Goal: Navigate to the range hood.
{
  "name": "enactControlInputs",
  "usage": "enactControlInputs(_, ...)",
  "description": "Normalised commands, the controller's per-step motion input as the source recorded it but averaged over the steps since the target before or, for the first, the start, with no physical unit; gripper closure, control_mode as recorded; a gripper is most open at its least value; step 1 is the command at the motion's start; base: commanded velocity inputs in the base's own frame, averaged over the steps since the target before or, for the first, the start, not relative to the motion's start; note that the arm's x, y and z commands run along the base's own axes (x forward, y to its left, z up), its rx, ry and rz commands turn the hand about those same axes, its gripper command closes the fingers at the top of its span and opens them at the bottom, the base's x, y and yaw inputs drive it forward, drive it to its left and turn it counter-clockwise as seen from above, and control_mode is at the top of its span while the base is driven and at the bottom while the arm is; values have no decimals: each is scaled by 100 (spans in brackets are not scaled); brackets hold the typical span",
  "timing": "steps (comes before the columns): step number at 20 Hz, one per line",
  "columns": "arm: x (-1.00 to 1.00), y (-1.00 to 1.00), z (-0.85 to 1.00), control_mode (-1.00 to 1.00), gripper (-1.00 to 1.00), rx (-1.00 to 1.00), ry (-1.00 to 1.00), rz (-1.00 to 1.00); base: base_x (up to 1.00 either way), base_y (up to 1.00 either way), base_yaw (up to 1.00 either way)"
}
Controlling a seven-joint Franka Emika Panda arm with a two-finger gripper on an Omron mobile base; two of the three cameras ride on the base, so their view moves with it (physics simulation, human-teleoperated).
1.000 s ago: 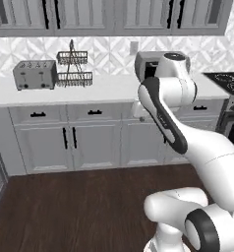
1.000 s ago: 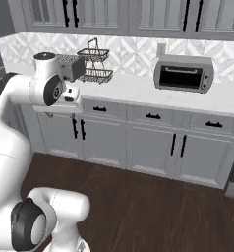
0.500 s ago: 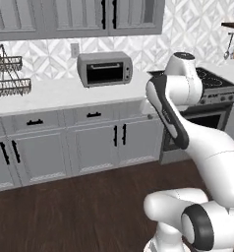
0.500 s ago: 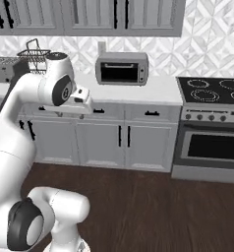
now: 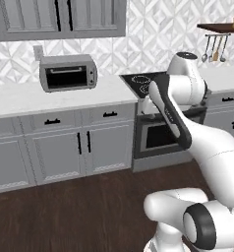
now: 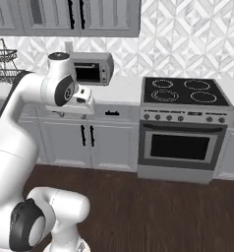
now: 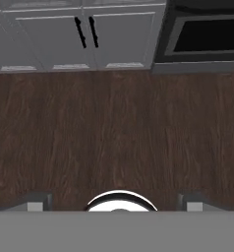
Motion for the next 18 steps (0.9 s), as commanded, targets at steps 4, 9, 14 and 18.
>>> enactControlInputs(4, 0, 0, 0, 100, -100, 0, 0, 0, 56, -100, 9)
enactControlInputs(9, 0, 0, 0, 100, -100, 0, 0, 0, 72, -100, 12)
enactControlInputs(14, 0, 0, 0, 100, -100, 0, 0, 0, 69, -98, 6)
enactControlInputs(18, 0, 0, 0, 100, -100, 0, 0, 0, 81, -77, 5)
